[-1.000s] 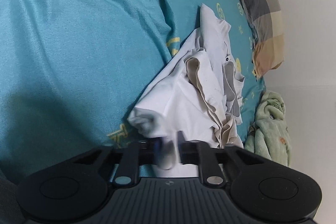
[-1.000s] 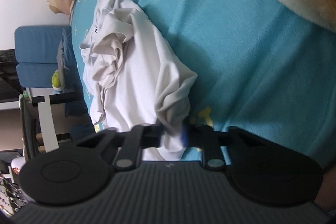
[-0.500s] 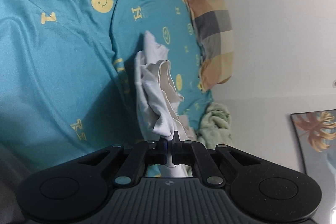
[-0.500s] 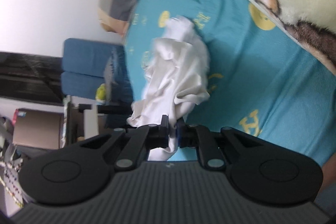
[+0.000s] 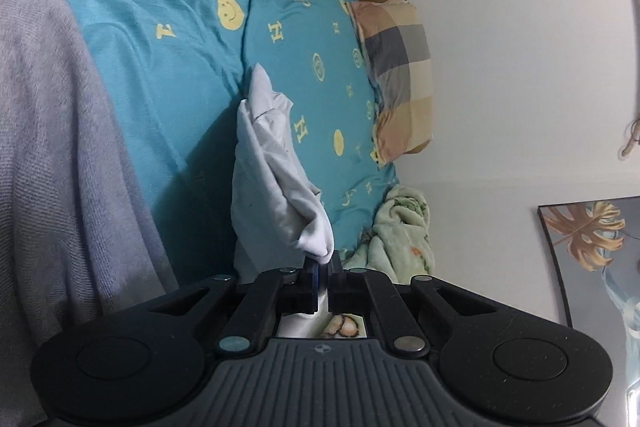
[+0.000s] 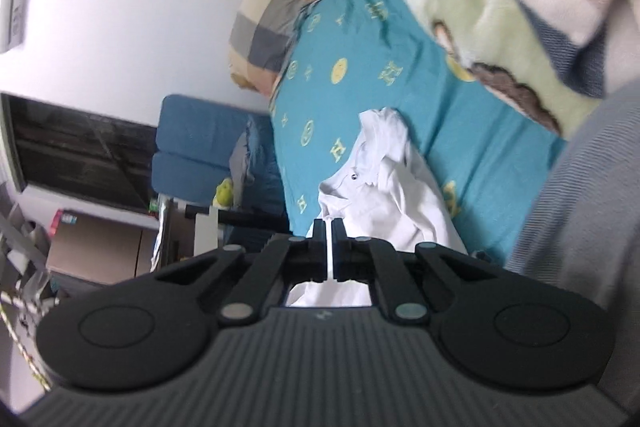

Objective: Fold clothes

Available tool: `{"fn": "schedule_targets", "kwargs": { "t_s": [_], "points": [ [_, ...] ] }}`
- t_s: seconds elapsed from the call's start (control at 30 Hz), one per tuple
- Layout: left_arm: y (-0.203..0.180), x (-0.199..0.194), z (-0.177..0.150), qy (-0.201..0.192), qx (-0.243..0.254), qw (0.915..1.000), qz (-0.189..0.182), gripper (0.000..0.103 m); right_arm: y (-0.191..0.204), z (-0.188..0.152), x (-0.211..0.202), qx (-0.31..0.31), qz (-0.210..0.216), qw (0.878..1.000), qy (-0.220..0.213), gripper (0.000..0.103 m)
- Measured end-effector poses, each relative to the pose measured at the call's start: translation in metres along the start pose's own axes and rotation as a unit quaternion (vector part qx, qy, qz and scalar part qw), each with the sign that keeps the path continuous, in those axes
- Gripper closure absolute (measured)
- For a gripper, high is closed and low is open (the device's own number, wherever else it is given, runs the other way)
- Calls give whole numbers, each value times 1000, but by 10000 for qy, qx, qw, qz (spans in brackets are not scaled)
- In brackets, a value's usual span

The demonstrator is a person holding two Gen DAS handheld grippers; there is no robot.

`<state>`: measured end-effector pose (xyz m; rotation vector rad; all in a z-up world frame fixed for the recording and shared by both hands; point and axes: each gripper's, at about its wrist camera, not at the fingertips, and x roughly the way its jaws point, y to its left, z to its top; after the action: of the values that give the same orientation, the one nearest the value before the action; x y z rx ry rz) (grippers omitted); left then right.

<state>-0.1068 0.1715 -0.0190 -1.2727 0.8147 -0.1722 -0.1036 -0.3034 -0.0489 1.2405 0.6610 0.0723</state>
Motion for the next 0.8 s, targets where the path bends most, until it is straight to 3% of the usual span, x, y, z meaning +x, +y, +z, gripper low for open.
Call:
{"fn": "schedule_targets", "kwargs": {
  "t_s": [0.2,0.4,0.53,0.57,0.6,0.67,0.7,0.8],
  "points": [
    [7,4,3,-112,-65,9999,95,99,-3,-21,27,-33,-239,9968,761,97],
    [7,5,6,-102,-82,9999,92,99,-10,-90,72,456,-450,9787,1948,95],
    [4,6,6,-93,-64,9999,76,99,-7,-128,90,866,-175,9668,2396,92],
    [3,6,6,-90,-46,9999,75,99,-6,-135,91,928,-150,9668,2374,81],
    [2,7,6,-86,-32,9999,74,99,-8,-140,94,1107,-155,9663,2317,59],
    [2,7,8,-80,-69,9999,61,99,-12,-148,97,1444,-153,9650,2185,34],
    [3,7,9,-78,-99,9999,52,99,-14,-149,96,1539,-104,9664,2055,30],
    [4,7,13,-95,-159,9998,33,99,-20,-153,90,1927,31,9666,1688,30]
  ]
}}
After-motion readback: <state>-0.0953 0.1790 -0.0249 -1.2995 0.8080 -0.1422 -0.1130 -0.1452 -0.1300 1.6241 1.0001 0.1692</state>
